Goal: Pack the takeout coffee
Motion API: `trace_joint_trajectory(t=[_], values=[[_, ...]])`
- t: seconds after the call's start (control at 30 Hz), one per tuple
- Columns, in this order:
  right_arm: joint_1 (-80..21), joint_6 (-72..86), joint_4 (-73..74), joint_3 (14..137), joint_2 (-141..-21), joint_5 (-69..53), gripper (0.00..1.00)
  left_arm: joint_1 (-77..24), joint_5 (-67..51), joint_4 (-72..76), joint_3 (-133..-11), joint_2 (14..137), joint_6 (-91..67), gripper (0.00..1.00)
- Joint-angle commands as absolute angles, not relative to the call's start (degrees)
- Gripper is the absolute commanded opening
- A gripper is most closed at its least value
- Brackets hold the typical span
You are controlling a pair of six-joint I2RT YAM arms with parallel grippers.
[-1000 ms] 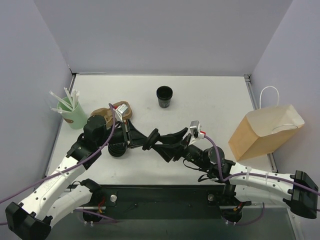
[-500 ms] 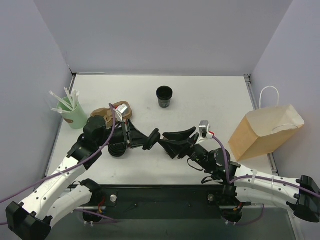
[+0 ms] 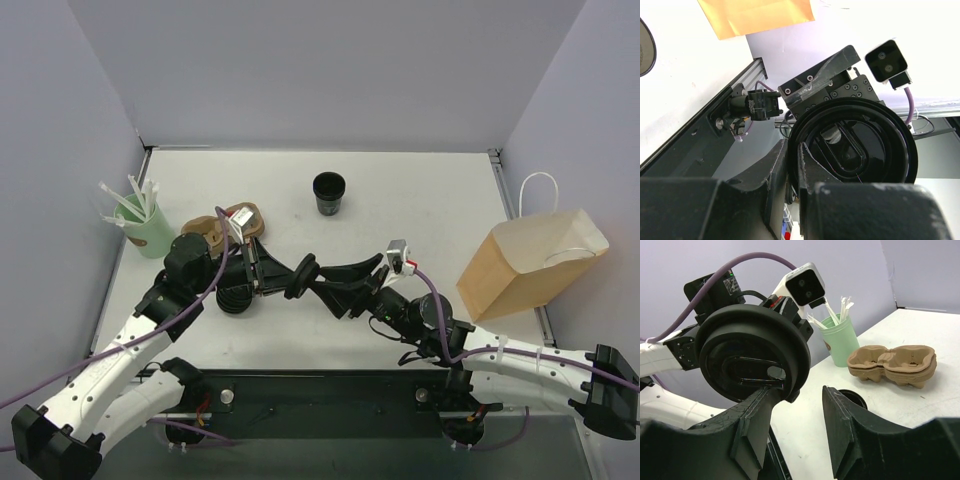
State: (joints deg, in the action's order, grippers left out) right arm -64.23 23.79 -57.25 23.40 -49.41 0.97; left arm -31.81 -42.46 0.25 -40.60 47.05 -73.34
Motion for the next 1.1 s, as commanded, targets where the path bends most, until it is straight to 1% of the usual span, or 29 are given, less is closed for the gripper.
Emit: trace_joint_trajectory(t=[0.0, 0.23, 0.37, 0.47, 0.73, 1.0, 1.07], values=[[-64.42, 23.99, -62.76, 26.63, -49.66, -1.49, 0.44, -32.08, -43.59, 3.43, -40.08, 46.32, -73.48, 0.00], [-64.42, 24.08, -62.84, 26.54, -49.13, -1.15, 0.43, -32.08, -43.86, 2.73, -40.52, 46.32, -72.77, 0.00], [-64.42, 23.99, -63.10, 26.54, -48.78, -0.62, 0.39, -32.08, -43.95, 2.11, -40.61, 46.14, -72.42, 0.00], [-64.42, 24.17, -63.28, 26.81, -48.87, -0.53, 0.38, -32.08, -43.86, 2.02, -40.25, 45.88, -72.42, 0.00], [-64.42, 25.49, -64.77, 26.81, -48.60, -0.18, 0.40, -32.08, -43.77, 1.41, -39.55, 45.35, -72.16, 0.00], [-64.34, 25.40, -63.10, 27.33, -48.34, -0.18, 0.40, -32.08, -43.59, 1.32, -39.55, 45.79, -72.07, 0.00], [-64.34, 25.49, -63.37, 27.51, -48.69, -0.18, 0.36, -32.08, -43.51, 1.41, -39.46, 45.88, -72.16, 0.00]])
